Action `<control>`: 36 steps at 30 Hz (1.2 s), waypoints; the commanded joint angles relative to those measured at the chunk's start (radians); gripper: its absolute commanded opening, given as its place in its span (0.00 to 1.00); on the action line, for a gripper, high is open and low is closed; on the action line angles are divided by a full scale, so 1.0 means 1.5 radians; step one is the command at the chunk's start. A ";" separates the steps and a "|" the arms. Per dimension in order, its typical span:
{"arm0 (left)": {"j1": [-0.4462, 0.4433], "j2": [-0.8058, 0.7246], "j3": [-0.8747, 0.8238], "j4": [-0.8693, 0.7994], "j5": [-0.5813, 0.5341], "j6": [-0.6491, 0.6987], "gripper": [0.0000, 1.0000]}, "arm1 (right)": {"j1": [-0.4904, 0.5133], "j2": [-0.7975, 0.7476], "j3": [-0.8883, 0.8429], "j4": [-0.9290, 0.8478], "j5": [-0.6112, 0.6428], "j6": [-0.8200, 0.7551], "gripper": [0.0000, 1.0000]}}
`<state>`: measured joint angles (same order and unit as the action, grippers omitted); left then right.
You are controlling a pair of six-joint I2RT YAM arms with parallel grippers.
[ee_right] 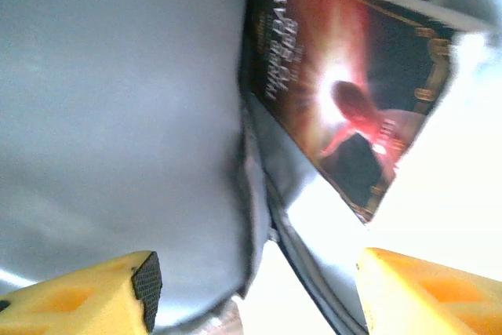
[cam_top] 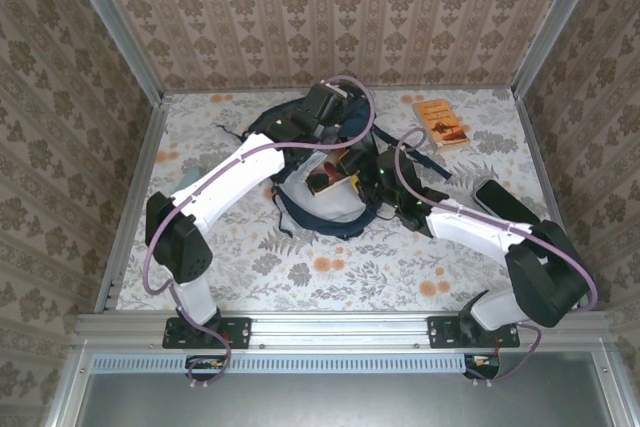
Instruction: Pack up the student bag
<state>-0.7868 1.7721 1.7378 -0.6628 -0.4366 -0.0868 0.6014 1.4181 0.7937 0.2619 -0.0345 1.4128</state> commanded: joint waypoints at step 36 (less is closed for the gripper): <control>0.124 -0.289 -0.349 0.071 0.199 -0.195 1.00 | -0.382 0.229 0.354 -0.399 0.032 -0.474 0.76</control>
<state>-0.6182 1.3693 1.2457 -0.5735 -0.1589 -0.2974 0.0620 1.6852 1.2419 -0.3557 0.0742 0.7483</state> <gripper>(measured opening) 0.995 0.764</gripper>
